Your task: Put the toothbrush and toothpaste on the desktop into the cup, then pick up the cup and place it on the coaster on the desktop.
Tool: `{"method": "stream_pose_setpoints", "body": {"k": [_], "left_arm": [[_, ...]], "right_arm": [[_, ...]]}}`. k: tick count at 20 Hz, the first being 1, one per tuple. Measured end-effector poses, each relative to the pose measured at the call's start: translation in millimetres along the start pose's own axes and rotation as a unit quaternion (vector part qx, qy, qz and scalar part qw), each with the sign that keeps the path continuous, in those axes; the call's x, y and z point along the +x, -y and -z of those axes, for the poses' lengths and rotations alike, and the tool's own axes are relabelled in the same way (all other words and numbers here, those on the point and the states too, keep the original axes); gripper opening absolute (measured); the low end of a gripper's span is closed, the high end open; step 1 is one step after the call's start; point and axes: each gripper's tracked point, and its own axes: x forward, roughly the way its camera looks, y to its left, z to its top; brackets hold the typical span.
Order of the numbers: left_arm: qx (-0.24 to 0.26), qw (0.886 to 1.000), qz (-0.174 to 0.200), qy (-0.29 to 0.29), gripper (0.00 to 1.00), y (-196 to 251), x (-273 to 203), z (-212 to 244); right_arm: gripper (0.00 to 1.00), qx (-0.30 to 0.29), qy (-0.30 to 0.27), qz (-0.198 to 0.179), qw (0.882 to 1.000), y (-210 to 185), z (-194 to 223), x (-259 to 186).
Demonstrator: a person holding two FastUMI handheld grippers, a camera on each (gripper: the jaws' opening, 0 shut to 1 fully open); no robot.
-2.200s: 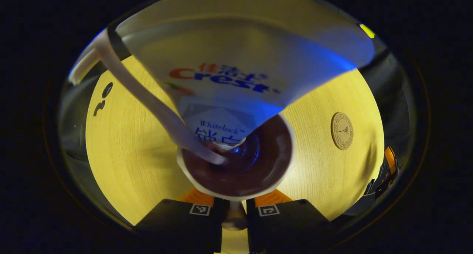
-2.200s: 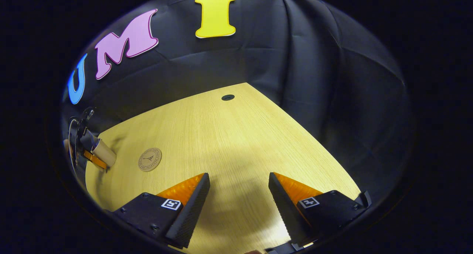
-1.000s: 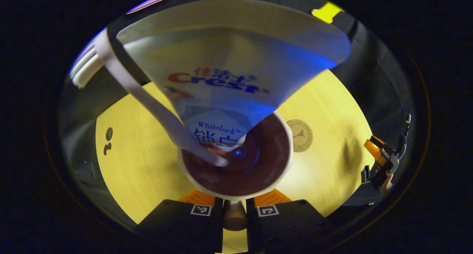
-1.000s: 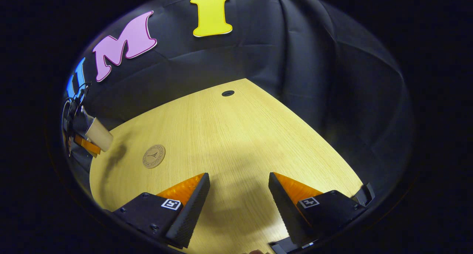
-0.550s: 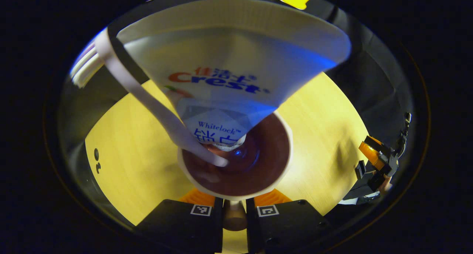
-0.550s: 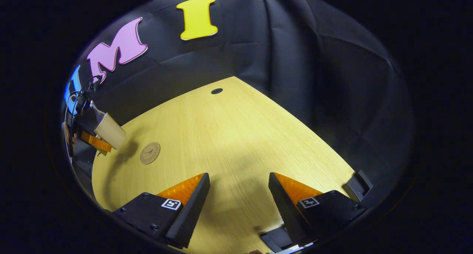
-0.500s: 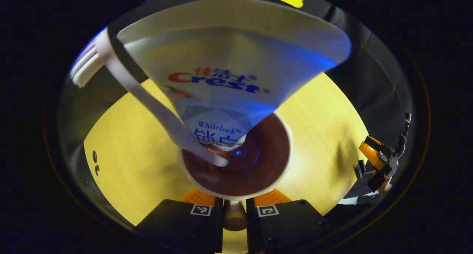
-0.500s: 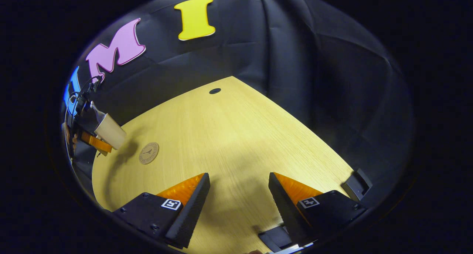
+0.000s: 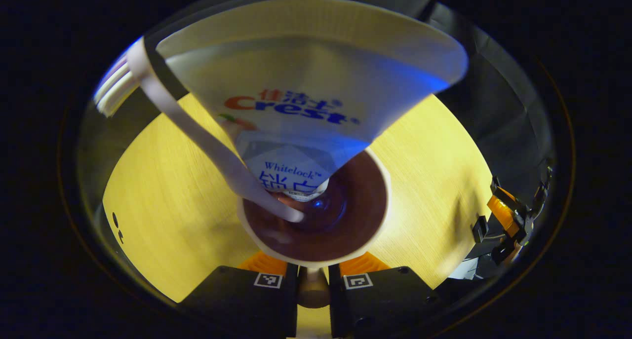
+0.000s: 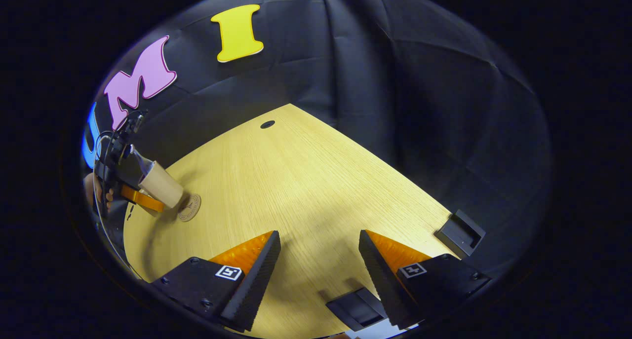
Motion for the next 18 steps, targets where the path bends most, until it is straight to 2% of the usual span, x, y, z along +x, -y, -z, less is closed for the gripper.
{"method": "stream_pose_setpoints", "body": {"k": [1, 2, 3, 4, 5, 9, 10, 11, 12, 13, 16, 18], "left_arm": [[0.003, 1.0, -0.002, -0.002, 0.36, 1.9, 4.9, 0.4], [0.007, 1.0, -0.005, -0.004, 0.31, 3.3, 9.3, -0.1], [0.009, 1.0, -0.007, -0.008, 0.31, 5.7, 13.4, 0.8], [0.012, 1.0, -0.009, -0.013, 0.36, 7.4, 17.9, 1.8], [0.014, 1.0, -0.011, -0.017, 0.31, 8.9, 22.8, 1.2], [0.022, 0.999, -0.02, -0.023, 0.32, 9.5, 26.3, 3.6], [0.023, 0.999, -0.023, -0.023, 0.37, 8.8, 23.6, 2.8], [0.023, 0.999, -0.022, -0.022, 0.33, 10.7, 23.2, 2.0], [0.024, 0.999, -0.023, -0.021, 0.34, 10.7, 21.2, 2.2], [0.023, 0.999, -0.023, -0.019, 0.41, 11.1, 19.8, 2.8], [0.014, 1.0, -0.022, -0.009, 0.79, 14.2, 11.8, 3.5], [-0.001, 1.0, -0.017, 0.002, 1.0, 17.3, 3.9, 7.7]], "right_arm": [[0.99, -0.002, 0.002, -0.001, 1.0, -1.5, 0.0, -1.5], [0.99, -0.003, 0.003, -0.003, 1.0, -3.5, -0.2, -2.9], [0.98, -0.004, 0.003, -0.005, 1.0, -4.7, 0.7, -3.3], [0.99, -0.005, 0.003, -0.007, 1.0, -6.0, 1.4, -4.2], [0.99, -0.006, 0.003, -0.008, 1.0, -7.5, 1.6, -4.4], [0.99, -0.008, 0.001, -0.014, 1.0, -14.6, 3.3, -6.1], [0.99, -0.009, 0.0, -0.015, 1.0, -15.9, 3.8, -6.2], [0.99, -0.01, -0.001, -0.016, 1.0, -17.9, 4.7, -5.9], [0.98, -0.012, -0.002, -0.018, 1.0, -19.4, 5.5, -5.2], [0.98, -0.013, -0.003, -0.02, 1.0, -21.0, 6.0, -4.6], [0.99, -0.019, -0.004, -0.03, 0.999, -28.5, 3.8, -2.3], [0.98, -0.025, 0.0, -0.039, 0.999, -35.5, -2.0, -2.1]]}}
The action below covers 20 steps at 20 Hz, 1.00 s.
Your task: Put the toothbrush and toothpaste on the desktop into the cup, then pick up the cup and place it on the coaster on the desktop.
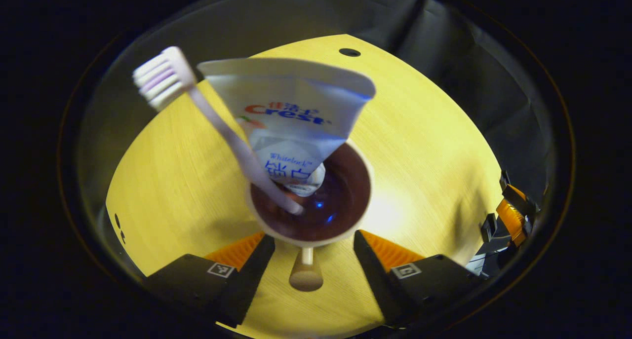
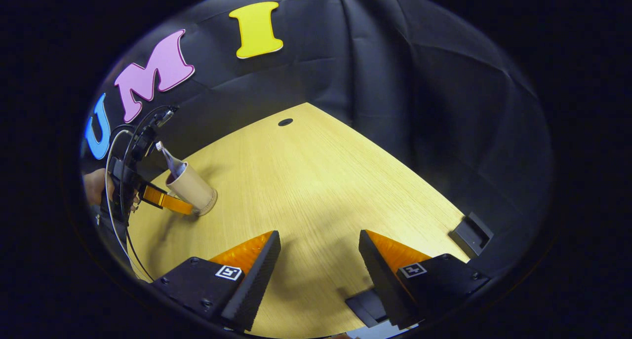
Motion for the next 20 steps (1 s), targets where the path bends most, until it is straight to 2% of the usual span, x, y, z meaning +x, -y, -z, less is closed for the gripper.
{"method": "stream_pose_setpoints", "body": {"k": [6, 10, 12, 16, 20], "left_arm": [[-0.027, 0.997, -0.01, 0.078, 0.98, -6.8, -59.5, 13.3], [-0.062, 0.986, -0.026, 0.153, 0.98, -16.6, -117.7, 35.0], [-0.092, 0.973, -0.04, 0.206, 0.98, -21.6, -151.7, 48.5], [-0.138, 0.943, -0.038, 0.301, 0.98, -21.0, -211.0, 91.9], [-0.159, 0.903, -0.09, 0.389, 0.98, -30.7, -258.1, 148.1]], "right_arm": [[0.98, -0.024, 0.012, -0.025, 0.999, -22.4, -19.7, -4.9], [0.98, -0.055, 0.031, -0.043, 0.997, -45.3, -36.3, -18.1], [0.98, -0.062, 0.039, -0.056, 0.996, -60.8, -43.7, -27.5], [0.98, -0.102, 0.058, -0.084, 0.989, -95.1, -50.7, -60.4], [0.98, -0.135, 0.066, -0.119, 0.981, -138.8, -38.7, -104.4]]}}
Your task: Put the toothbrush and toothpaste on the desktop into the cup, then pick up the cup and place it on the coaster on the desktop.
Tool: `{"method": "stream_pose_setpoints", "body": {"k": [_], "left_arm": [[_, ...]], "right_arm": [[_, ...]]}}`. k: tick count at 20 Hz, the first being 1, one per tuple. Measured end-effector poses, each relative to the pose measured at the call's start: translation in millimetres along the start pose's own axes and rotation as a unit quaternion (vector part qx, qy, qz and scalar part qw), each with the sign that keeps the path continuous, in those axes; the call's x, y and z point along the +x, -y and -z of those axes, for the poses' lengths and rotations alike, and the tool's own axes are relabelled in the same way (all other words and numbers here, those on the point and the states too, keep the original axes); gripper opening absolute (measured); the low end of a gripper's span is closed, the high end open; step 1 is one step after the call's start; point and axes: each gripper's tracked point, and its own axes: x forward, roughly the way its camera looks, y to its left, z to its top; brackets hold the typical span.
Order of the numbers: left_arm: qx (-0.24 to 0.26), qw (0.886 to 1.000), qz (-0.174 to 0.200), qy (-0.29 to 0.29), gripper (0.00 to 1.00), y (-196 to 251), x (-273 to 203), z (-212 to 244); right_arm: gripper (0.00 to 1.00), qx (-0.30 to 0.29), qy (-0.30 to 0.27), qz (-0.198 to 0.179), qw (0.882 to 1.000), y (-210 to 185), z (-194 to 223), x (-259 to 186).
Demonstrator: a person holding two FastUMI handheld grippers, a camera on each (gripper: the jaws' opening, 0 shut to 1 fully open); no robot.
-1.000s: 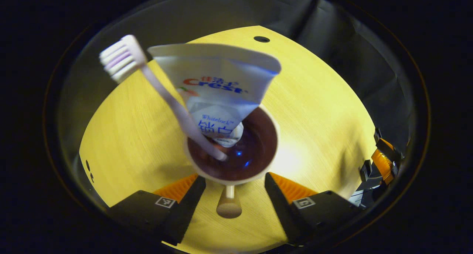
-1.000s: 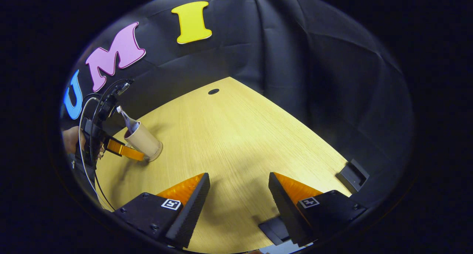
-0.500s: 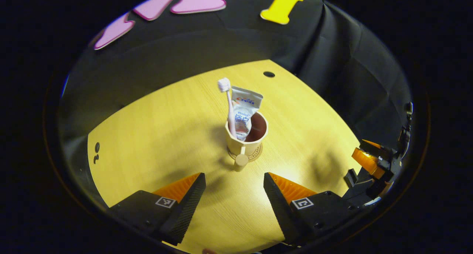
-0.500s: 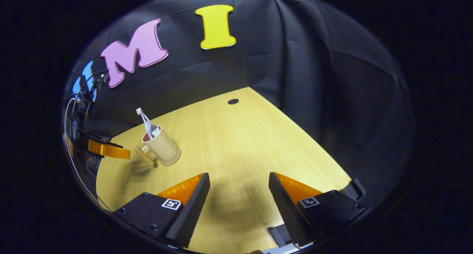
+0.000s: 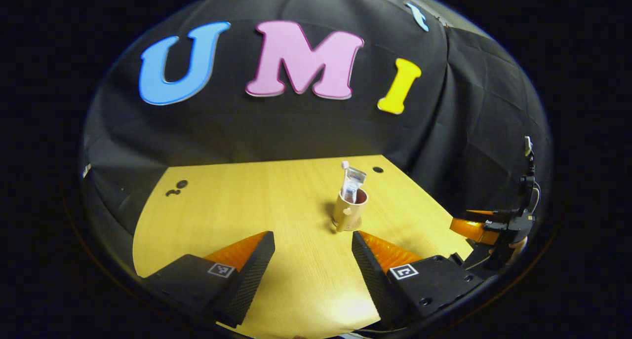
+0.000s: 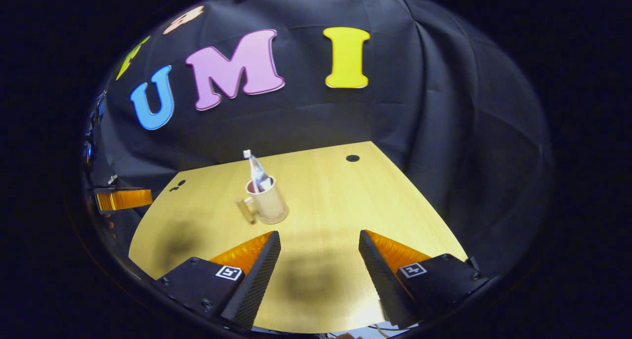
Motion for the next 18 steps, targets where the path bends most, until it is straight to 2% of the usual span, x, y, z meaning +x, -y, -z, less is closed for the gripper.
{"method": "stream_pose_setpoints", "body": {"k": [4, 6, 10, 14, 18], "left_arm": [[-0.028, 0.995, -0.026, 0.096, 0.97, -18.6, -70.4, 10.7], [-0.032, 0.991, -0.039, 0.125, 0.97, -27.2, -106.8, 22.3], [-0.048, 0.98, -0.068, 0.181, 0.97, -42.3, -168.3, 44.1], [-0.053, 0.973, -0.101, 0.2, 0.97, -50.6, -213.9, 69.4], [-0.053, 0.973, -0.095, 0.202, 0.98, -40.8, -231.2, 75.9]], "right_arm": [[0.98, -0.025, 0.01, -0.05, 0.998, -62.9, 9.2, -39.9], [0.98, -0.04, 0.013, -0.084, 0.996, -97.2, 17.8, -60.7], [0.98, -0.065, 0.035, -0.12, 0.99, -142.4, 23.1, -100.9], [0.98, -0.071, 0.087, -0.13, 0.985, -165.4, 19.3, -136.4], [0.98, -0.083, 0.117, -0.129, 0.981, -174.2, 15.6, -157.1]]}}
